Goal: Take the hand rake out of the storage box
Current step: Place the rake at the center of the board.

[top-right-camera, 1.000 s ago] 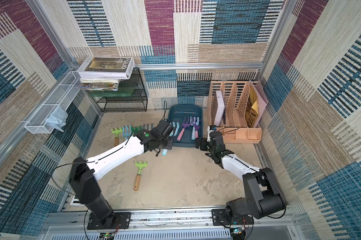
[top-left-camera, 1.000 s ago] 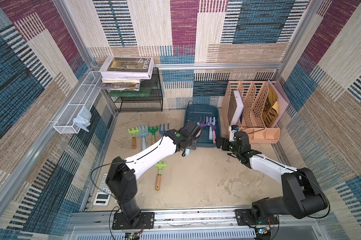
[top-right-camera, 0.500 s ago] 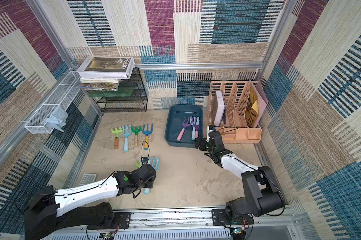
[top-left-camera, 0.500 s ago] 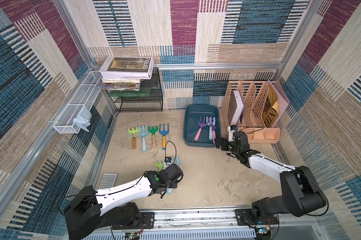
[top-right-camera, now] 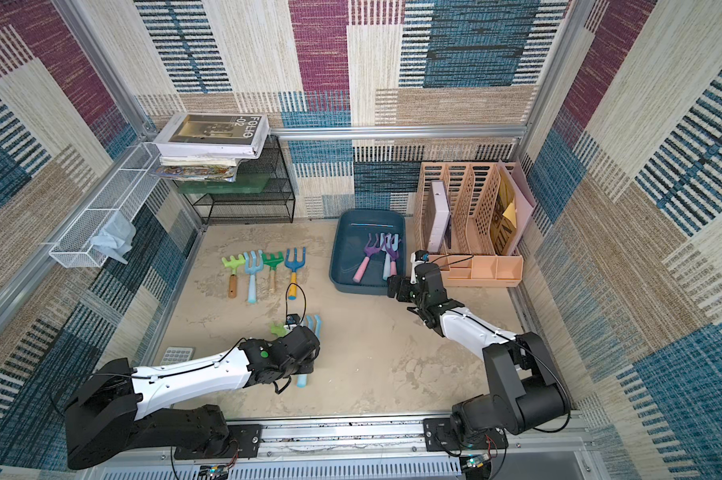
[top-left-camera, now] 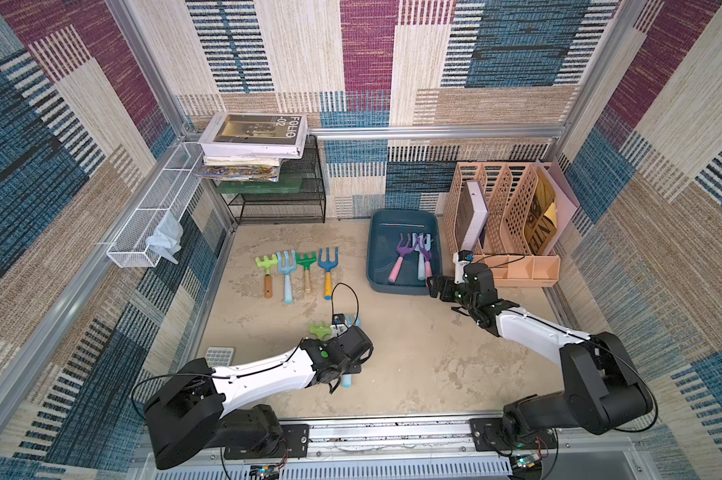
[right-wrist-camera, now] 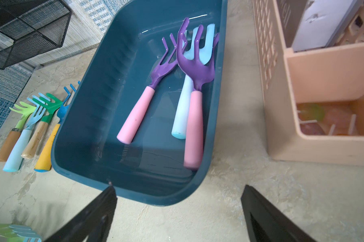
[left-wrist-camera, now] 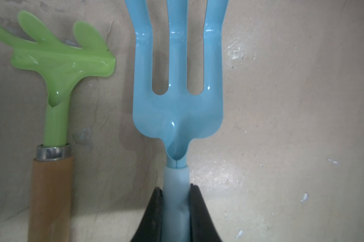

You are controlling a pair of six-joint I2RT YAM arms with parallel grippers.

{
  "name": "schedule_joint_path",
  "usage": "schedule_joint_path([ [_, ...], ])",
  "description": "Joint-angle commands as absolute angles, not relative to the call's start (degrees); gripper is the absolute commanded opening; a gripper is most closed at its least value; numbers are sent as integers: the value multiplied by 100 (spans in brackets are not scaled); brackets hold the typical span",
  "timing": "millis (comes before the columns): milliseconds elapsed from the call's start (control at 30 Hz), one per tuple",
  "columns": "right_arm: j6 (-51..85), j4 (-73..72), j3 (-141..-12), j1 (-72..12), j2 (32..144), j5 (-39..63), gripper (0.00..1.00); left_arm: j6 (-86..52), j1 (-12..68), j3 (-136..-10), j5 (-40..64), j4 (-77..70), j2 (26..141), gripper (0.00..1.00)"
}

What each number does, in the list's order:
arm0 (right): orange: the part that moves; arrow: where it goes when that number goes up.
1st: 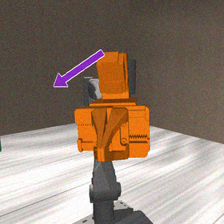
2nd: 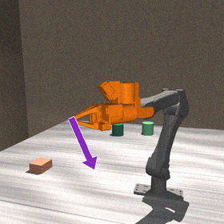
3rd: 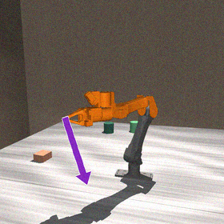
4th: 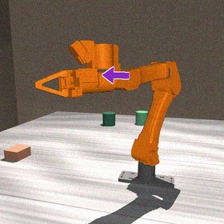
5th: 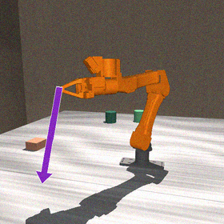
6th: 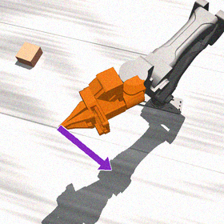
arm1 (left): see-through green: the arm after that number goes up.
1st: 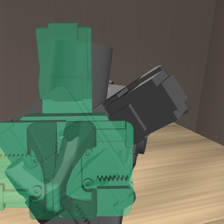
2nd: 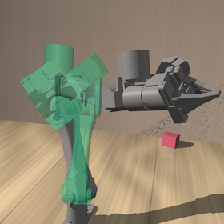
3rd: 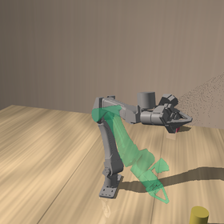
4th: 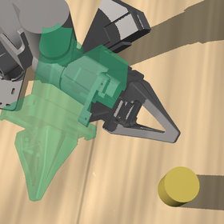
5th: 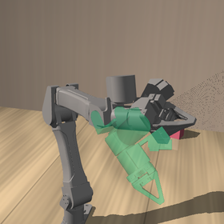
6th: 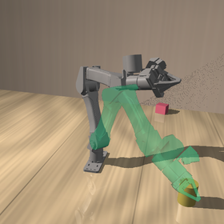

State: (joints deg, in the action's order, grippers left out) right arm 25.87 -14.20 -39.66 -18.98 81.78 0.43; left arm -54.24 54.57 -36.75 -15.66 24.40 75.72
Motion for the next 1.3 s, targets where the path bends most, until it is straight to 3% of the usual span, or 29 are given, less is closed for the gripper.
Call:
schedule_joint_path([
  [0, 2558, -1393, -4009, -1900, 8170, -43, 95, -5596, 5463, -3766, -1665, 2625, 7777, 4],
  [167, 2558, -1425, -3997, -1936, 8187, -38, 96, -5612, 5467, -3848, -1714, 2666, 7991, 11],
  [567, 2549, -1415, -4030, -1960, 8212, -63, 95, -5467, 5468, -4111, -2167, 3404, 7371, 53],
  [733, 2558, -1441, -4014, -1925, 8196, -29, 96, -4606, 5343, -5014, -2565, 3545, 7277, 60],
  [933, 2600, -1319, -4043, -1846, 8027, -96, 96, -3124, 4873, -7486, -2430, 3355, 8934, 62],
  [1067, 2748, -1433, -3861, -1841, 7692, -184, 96, -2603, 4361, -8887, -1314, 2992, 10356, 52],
  [1267, 2799, -1532, -3648, -1792, 7356, -403, 96, -1876, 4100, -12491, -802, 4507, 13234, 41],
])
